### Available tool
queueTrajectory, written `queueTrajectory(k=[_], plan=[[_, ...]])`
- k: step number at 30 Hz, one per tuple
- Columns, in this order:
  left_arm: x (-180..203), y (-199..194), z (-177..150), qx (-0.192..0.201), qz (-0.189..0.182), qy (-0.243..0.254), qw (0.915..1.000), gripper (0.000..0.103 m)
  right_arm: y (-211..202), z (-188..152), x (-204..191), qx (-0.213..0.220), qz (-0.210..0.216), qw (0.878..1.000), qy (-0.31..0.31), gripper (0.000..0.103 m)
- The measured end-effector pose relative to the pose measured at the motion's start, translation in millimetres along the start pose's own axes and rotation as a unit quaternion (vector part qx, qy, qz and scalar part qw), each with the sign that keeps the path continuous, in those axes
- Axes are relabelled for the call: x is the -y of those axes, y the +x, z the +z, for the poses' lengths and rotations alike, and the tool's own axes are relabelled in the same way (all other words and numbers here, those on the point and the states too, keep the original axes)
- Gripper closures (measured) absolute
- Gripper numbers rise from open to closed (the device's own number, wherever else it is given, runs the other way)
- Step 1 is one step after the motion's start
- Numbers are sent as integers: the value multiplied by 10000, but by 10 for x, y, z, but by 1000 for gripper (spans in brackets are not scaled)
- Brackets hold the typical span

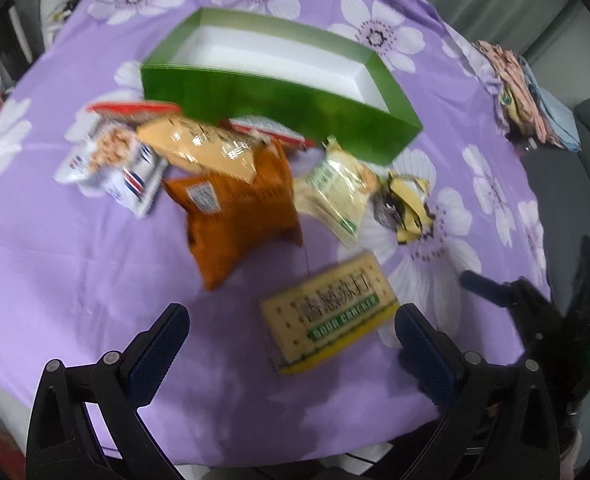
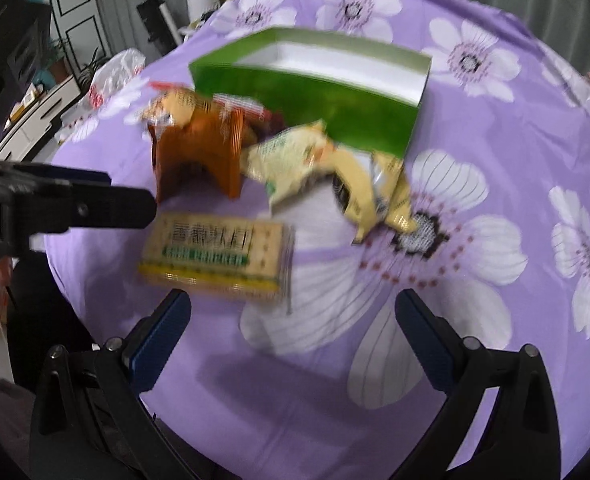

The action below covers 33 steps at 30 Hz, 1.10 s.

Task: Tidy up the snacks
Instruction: 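Grasp the yellow SODA CRACKER pack with the right tool, then lift the cracker pack and drop it into the green box, right tool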

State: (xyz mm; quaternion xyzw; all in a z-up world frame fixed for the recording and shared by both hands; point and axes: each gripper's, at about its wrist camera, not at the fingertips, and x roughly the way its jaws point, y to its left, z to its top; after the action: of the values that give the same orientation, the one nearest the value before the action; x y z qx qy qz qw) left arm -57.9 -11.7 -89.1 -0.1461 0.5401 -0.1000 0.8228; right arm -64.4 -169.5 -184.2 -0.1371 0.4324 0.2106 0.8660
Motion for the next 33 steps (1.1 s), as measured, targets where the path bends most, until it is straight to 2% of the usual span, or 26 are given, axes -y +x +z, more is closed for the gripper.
queueTrajectory(k=[8,9,11,13,18,21,25,29,33], plan=[[10,169,-93,-96,-113,-50,9999,2,212,-46,-54,-90,462,9989,-82,20],[-1,188,-90,-116,-127,-84,9998,4,231,-38,-64,-63,524,9985,-108,22],[-36,230,-96,-185,-173,-165,9995,15,263,-8,-80,-21,565,9983,-159,23],[-41,275,-98,-236,-187,-205,9993,20,295,17,-107,18,678,9975,-213,25],[-44,314,-112,-188,-189,-172,9995,25,316,57,-168,45,818,9960,-347,37],[-22,347,-102,-187,-207,-68,9996,36,313,72,-213,93,874,9952,-425,46],[-14,358,-99,-114,-90,83,9999,46,321,83,-213,142,834,9954,-452,51],[-10,339,-87,-67,-13,183,9998,49,280,45,-195,221,871,9952,-383,59],[19,285,-109,-50,86,319,9994,49,212,-2,-229,301,850,9951,-400,60]])
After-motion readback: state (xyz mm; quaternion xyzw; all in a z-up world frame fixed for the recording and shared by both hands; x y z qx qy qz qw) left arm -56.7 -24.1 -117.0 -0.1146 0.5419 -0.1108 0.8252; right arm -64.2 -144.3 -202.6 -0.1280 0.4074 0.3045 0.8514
